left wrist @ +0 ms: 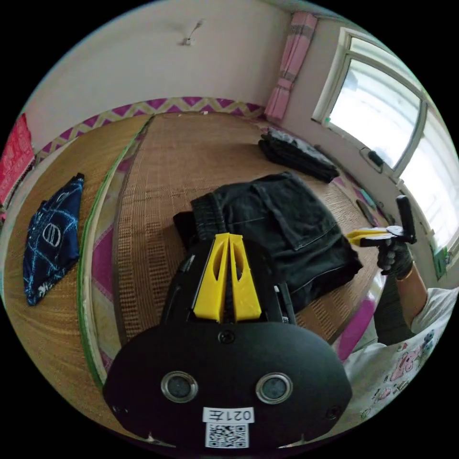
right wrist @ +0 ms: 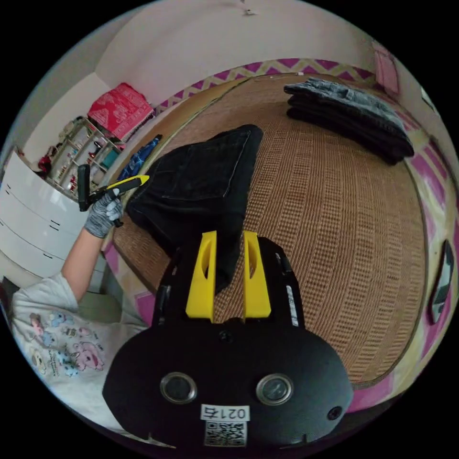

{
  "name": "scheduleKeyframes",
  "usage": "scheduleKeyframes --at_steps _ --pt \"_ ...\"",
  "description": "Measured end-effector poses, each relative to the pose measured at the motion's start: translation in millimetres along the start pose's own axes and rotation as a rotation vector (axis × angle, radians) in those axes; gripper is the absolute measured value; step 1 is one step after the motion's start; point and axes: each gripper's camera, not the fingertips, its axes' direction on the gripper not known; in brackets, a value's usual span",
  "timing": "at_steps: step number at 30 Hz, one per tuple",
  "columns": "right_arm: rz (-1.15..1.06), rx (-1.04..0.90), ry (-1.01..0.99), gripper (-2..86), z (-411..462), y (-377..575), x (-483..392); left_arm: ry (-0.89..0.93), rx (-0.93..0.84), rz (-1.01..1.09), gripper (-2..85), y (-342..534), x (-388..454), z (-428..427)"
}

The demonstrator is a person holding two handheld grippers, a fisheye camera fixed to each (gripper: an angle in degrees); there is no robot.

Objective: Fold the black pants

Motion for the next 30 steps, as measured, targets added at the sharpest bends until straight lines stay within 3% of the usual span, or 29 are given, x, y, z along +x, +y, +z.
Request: scheduleKeyframes --at_steps 6,10,15,17,18,24,26,28,30 --pt "-0.028 -0.006 0.043 3.5 -5.4 20.0 -16.3 -0.011 -0.028 0.105 -1.0 -30.5 23.7 23.6" --pt "-0.066 0.053 -0.013 0.3 -39.1 45.9 -26.2 -0.142 -0.156 0.136 -1.0 -37.4 19.5 64.5" --pt "0.082 0.053 -0.127 -0.5 -28.9 87.0 -9.4 -0.236 -0.02 0.175 -1.0 -20.0 30.0 73.1" --pt "0.102 0.083 -0.089 -0.6 -34.0 100.6 -15.5 -0.217 -0.021 0.157 -1.0 -21.8 29.0 76.0" --pt "0.111 -0.001 0.022 -0.6 -19.9 108.7 -18.4 -0.212 -0.02 0.15 -1.0 -22.2 28.4 76.6" --pt "-0.047 0.277 0.054 1.2 -77.8 141.0 -76.6 -0.244 -0.007 0.192 -1.0 -23.6 40.8 82.5" --pt "-0.193 0.234 0.122 4.0 -68.0 134.8 -111.6 -0.247 -0.016 0.198 -1.0 -26.9 47.3 78.4" --pt "-0.337 0.122 0.328 8.2 -35.2 127.8 -151.3 -0.247 0.0 0.219 -1.0 -27.7 56.3 71.9" --pt "-0.381 0.089 0.416 9.7 -15.0 126.1 -169.8 -0.248 0.021 0.257 -1.0 -26.1 66.2 67.2"
